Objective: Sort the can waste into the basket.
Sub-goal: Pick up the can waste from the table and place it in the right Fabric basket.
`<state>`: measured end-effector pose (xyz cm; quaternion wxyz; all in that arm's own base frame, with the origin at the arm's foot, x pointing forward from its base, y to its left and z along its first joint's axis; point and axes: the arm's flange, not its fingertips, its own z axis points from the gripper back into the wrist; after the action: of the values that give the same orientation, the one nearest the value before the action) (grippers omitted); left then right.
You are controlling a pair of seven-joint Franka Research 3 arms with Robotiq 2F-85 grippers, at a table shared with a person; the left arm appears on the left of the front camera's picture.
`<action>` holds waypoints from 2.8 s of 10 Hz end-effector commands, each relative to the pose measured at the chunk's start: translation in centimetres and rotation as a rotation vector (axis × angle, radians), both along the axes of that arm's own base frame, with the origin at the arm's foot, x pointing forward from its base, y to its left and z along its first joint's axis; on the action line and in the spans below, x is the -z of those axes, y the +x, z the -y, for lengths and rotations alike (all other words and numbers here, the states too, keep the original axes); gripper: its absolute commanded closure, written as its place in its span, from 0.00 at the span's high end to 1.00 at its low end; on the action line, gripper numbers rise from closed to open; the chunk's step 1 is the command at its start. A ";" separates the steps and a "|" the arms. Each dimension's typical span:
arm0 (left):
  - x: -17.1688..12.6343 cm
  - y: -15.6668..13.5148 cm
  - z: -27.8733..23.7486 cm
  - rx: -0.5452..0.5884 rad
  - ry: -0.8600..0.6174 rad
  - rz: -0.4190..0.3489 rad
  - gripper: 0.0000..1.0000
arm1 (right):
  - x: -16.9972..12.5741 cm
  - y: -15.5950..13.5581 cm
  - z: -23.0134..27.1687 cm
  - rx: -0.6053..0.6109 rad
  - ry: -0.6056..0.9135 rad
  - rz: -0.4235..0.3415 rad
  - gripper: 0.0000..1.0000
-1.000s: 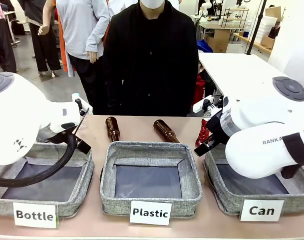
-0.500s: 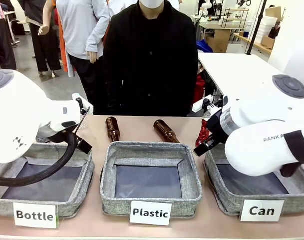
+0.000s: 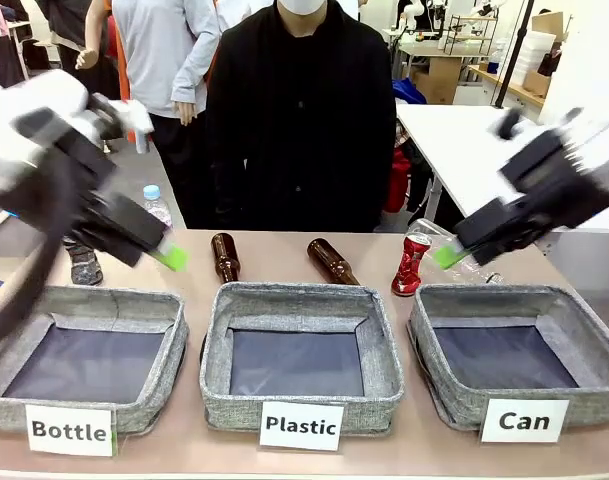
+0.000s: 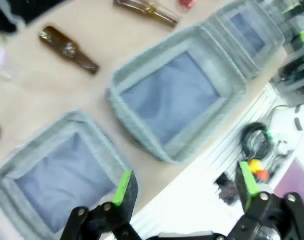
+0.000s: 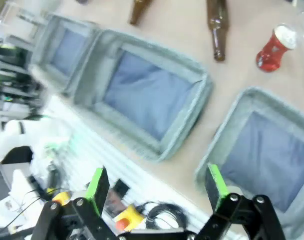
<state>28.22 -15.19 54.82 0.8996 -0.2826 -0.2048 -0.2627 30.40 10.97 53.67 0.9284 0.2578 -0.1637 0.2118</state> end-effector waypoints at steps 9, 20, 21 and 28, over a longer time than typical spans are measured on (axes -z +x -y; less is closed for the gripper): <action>11.2 -8.4 -33.0 -0.808 -0.973 -0.046 1.00 | 7.8 -9.5 33.2 0.639 0.816 0.007 1.00; 8.0 -7.0 -43.0 -0.887 -0.994 -0.075 1.00 | 7.0 -7.8 34.2 0.634 0.615 -0.001 1.00; 8.0 -7.0 -43.0 -0.887 -0.994 -0.075 1.00 | 5.9 -5.2 30.5 0.549 0.434 0.043 1.00; 8.0 -7.0 -43.0 -0.887 -0.994 -0.075 1.00 | 9.2 8.8 11.6 -0.389 -0.084 0.205 1.00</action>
<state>21.22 27.63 46.75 0.6955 -0.5590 -0.3549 0.2790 37.02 0.60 44.95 0.8921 0.2168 -0.1790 0.3538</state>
